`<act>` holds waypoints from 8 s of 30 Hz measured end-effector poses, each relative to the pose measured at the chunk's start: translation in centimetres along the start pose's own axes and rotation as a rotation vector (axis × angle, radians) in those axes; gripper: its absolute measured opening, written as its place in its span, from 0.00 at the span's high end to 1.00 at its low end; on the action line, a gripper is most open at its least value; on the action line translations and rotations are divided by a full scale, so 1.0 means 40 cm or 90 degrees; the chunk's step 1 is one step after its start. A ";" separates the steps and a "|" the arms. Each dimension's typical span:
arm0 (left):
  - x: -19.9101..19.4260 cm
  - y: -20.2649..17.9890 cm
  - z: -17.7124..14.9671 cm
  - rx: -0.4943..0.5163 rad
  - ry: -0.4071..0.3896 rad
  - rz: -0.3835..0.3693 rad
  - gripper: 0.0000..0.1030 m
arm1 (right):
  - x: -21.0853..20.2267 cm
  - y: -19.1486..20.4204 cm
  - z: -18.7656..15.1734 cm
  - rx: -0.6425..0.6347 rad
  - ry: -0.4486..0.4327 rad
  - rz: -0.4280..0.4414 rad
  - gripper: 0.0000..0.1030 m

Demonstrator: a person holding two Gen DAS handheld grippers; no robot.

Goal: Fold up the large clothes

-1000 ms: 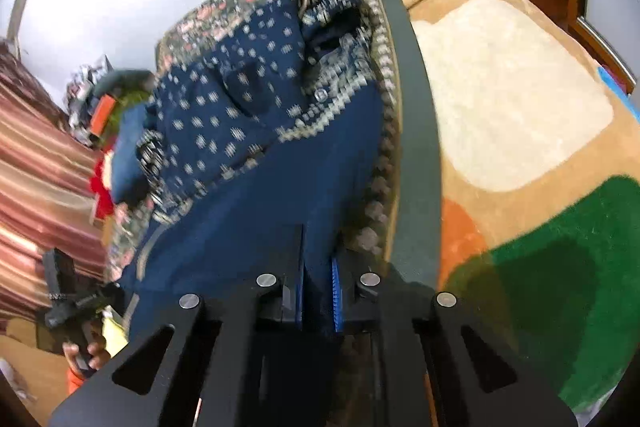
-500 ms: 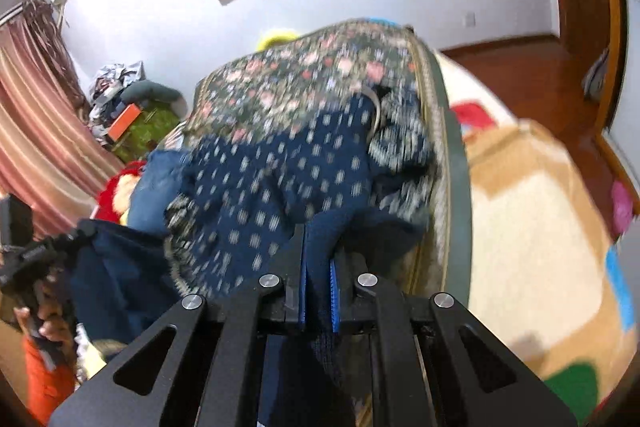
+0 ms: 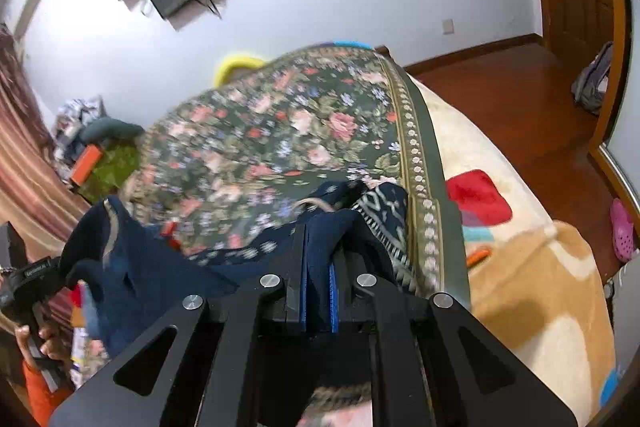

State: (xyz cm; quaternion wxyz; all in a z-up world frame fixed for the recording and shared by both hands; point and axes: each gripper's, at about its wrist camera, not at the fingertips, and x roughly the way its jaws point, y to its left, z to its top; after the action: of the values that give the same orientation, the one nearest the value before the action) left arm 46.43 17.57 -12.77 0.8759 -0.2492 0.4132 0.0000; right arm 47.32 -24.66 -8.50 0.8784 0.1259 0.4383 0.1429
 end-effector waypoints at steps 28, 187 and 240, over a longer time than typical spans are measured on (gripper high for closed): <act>-0.150 -0.056 0.047 0.134 -0.071 0.103 0.34 | -0.133 -0.054 0.051 0.048 -0.092 -0.084 0.83; -0.012 -0.644 -0.393 0.365 0.041 -0.099 0.95 | -0.176 -0.068 -0.319 -0.020 0.126 -0.076 0.07; -0.053 -0.215 -0.525 0.292 0.165 0.051 0.00 | -0.118 -0.008 -0.460 -0.090 0.210 -0.024 0.06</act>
State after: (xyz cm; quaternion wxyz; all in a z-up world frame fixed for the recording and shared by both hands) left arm 31.61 1.33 -18.68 0.8487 -0.0255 0.5203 -0.0913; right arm 29.83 -24.88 -15.89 0.8036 0.0304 0.5677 0.1760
